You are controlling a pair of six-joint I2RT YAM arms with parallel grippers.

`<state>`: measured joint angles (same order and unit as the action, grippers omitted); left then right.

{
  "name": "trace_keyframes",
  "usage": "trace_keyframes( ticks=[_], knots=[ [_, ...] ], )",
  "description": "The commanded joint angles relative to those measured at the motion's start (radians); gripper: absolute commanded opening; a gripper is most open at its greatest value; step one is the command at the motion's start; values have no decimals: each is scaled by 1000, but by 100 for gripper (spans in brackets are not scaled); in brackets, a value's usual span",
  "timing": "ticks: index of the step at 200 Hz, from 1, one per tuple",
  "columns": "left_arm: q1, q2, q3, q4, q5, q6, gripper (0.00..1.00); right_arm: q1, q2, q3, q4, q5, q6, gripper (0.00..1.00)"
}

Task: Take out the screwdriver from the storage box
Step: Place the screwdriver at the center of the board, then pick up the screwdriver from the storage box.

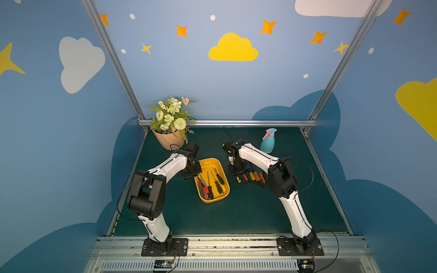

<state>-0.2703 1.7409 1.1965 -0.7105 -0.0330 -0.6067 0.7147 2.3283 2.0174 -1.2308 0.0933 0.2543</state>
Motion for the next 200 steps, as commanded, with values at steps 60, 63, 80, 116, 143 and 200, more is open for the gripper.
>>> trace_keyframes(
  ticks=[60,63,80,116,143,200],
  knots=[
    [2,13,56,-6,38,7,3,1,-168,12,38,21,-15,59],
    [3,15,57,-6,38,7,2,3,-175,9,42,20,-20,59],
    [1,19,61,-5,42,7,3,9,-219,-16,73,2,-46,60],
    [1,11,55,12,55,3,2,27,-288,-53,132,-84,-78,59],
    [1,12,57,16,68,3,2,55,-327,-100,195,-119,-98,57],
    [-2,9,54,28,92,-9,3,135,-373,-198,295,-148,-132,56]
  ],
)
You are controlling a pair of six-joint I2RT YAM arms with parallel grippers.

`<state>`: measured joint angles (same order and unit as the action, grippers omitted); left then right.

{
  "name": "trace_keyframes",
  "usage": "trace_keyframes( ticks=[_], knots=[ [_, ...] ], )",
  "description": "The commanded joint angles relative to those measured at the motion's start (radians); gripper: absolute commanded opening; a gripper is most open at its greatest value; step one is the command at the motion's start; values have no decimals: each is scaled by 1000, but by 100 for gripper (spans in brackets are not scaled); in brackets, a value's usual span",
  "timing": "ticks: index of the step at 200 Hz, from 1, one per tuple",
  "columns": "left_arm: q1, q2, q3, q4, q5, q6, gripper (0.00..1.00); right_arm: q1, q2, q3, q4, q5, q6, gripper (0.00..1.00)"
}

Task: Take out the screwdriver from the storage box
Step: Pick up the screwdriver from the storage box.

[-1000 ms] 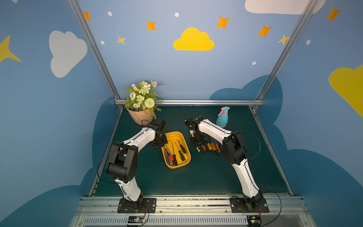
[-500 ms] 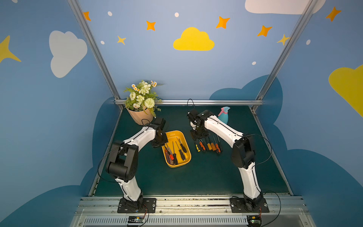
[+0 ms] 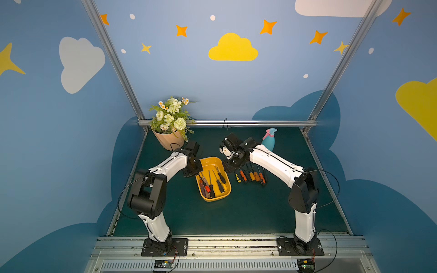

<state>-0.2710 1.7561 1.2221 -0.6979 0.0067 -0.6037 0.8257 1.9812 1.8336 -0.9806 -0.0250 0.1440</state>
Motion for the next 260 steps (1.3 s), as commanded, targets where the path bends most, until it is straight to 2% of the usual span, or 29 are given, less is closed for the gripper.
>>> trace_keyframes(
  ticks=[1,67,109,168,227,260],
  knots=[
    [-1,-5,27,15,53,-12,2,26,-26,-14,45,-30,-23,56],
    [-4,-25,21,17,46,-18,2,99,23,-60,18,-72,1,49],
    [-5,-46,6,13,41,-4,2,116,109,-30,-28,-104,49,45],
    [-5,-58,-10,23,32,-4,2,126,202,21,-74,-161,66,44],
    [-5,-29,8,24,37,4,2,127,289,87,-141,-121,67,43],
    [-4,-24,6,22,29,5,3,129,299,100,-165,-23,86,45]
  ],
)
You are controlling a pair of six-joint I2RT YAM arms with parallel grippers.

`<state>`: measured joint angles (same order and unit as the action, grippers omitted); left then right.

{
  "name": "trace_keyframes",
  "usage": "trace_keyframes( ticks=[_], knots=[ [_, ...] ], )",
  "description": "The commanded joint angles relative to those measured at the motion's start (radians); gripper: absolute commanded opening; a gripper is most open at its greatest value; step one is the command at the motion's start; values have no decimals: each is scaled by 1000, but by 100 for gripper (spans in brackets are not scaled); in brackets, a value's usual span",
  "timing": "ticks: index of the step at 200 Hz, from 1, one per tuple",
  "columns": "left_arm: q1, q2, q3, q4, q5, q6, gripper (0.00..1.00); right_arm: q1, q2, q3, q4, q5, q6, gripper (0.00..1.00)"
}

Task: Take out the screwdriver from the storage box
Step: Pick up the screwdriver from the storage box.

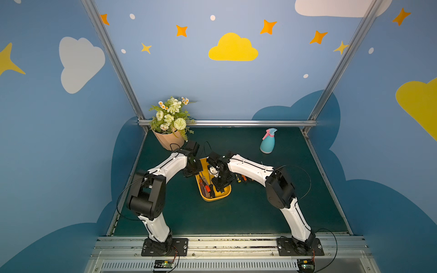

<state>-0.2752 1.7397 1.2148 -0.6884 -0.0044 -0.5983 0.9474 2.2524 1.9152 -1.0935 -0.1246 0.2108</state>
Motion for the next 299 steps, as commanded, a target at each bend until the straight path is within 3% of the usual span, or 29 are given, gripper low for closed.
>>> trace_keyframes(
  ticks=[1,46,85,137,159,182,202,250,299],
  knots=[
    [0,-8,12,13,39,0,2,7,28,19,-52,78,19,45],
    [0,-3,10,13,43,-3,3,8,91,52,-89,99,10,47],
    [0,-3,10,13,44,-4,2,12,136,67,-83,35,-2,45],
    [1,0,12,13,46,-6,2,26,168,122,-114,21,-20,30],
    [-1,0,12,13,48,-7,3,33,158,116,-104,25,-31,31],
    [-1,-2,14,11,48,-5,3,34,171,114,-104,27,-30,40],
    [-1,-6,15,7,43,-3,3,34,182,110,-108,33,-23,39],
    [2,-1,15,4,35,-3,3,33,123,86,-73,67,-4,15],
    [1,1,15,0,27,-8,2,21,9,71,-43,103,-1,0]
  ],
)
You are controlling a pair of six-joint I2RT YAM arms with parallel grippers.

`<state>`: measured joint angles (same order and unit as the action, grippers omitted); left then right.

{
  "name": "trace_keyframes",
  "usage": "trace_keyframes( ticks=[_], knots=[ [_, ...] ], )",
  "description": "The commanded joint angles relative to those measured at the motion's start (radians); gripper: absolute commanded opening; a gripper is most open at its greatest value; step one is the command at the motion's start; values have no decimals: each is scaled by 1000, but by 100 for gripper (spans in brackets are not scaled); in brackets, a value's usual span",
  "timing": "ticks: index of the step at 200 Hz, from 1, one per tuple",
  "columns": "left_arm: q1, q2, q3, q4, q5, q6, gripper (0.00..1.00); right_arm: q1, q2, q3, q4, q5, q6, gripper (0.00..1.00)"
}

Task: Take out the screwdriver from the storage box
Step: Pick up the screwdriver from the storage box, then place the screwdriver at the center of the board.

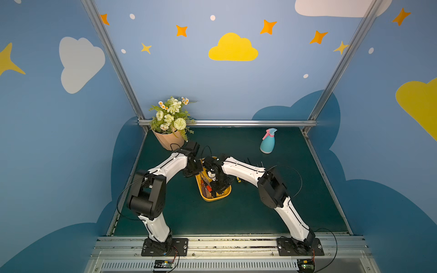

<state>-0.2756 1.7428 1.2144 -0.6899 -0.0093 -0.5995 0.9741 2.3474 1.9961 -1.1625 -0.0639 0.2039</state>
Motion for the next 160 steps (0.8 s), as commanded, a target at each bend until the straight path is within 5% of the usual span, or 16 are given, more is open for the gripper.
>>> trace_keyframes(
  ticks=[1,160],
  knots=[
    [3,-1,16,1,32,-7,2,-6,-88,-10,26,43,6,0],
    [16,13,4,-3,22,-8,2,-51,-271,-74,78,155,55,0]
  ],
)
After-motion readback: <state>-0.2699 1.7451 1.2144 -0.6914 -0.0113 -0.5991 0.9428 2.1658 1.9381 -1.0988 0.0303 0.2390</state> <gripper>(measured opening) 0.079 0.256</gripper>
